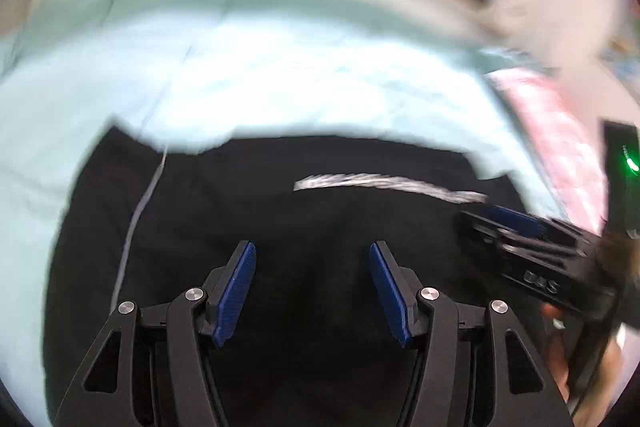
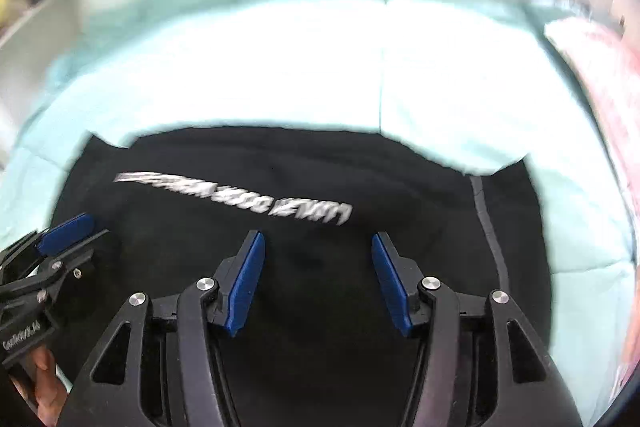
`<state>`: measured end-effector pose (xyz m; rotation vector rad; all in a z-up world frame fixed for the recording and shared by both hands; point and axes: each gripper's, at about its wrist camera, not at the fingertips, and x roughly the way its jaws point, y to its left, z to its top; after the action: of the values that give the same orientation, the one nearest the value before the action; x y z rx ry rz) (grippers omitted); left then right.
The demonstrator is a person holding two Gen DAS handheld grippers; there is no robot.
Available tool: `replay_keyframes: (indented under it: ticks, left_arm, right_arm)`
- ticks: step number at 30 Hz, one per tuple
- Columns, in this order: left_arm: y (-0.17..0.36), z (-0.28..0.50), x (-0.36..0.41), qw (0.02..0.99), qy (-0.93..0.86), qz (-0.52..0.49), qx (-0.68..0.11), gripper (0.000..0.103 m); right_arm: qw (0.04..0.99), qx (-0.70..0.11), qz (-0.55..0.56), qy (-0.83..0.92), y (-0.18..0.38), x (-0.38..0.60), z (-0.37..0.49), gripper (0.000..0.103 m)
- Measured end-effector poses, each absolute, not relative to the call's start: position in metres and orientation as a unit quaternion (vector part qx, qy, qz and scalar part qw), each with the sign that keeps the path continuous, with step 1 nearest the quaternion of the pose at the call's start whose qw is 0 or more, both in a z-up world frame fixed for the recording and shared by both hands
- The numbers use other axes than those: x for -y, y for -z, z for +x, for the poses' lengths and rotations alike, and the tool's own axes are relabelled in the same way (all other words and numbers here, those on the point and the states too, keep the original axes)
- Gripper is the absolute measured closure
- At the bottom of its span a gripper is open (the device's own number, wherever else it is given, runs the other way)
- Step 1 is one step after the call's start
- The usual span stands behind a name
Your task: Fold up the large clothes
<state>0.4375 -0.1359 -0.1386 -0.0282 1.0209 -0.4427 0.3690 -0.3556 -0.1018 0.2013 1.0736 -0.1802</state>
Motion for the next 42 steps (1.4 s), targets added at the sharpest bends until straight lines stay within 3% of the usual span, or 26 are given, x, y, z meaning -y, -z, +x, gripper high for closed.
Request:
replay_keyframes:
  ticks: [3,7,16,25,32,38,42]
  left_arm:
    - [0.169,0.451,0.158,0.847,0.185,0.062,-0.494,0.04]
    - [0.175,0.453,0.155,0.85,0.181,0.053,-0.492,0.039]
    - [0.098,0.404,0.077,0.874,0.261,0.026,-0.41,0.039]
    - [0.067,0.402,-0.021,0.885,0.226,-0.003,-0.408,0.03]
    - [0.126,0.434,-0.056,0.84,0.238,-0.09,-0.479,0.03]
    - [0.185,0.463,-0.057,0.801,0.264,-0.162,-0.512,0.03]
    - [0.219,0.476,-0.048,0.76,0.288,-0.186,-0.552,0.03]
  right_arm:
    - [0.826,-0.545,0.112,0.09,0.141,0.362,0.382,0.031]
    - [0.836,-0.529,0.116,0.091,0.145,0.359,0.374,0.031]
    - [0.873,-0.466,0.133,0.044,0.076,0.392,0.273,0.029]
    - [0.872,-0.465,0.138,0.062,0.058,0.469,0.234,0.026]
    - [0.855,-0.491,0.152,0.07,0.088,0.487,0.216,0.025]
    - [0.838,-0.497,0.218,0.063,0.131,0.517,0.214,0.025]
    - [0.823,-0.488,0.29,0.024,0.158,0.536,0.214,0.019]
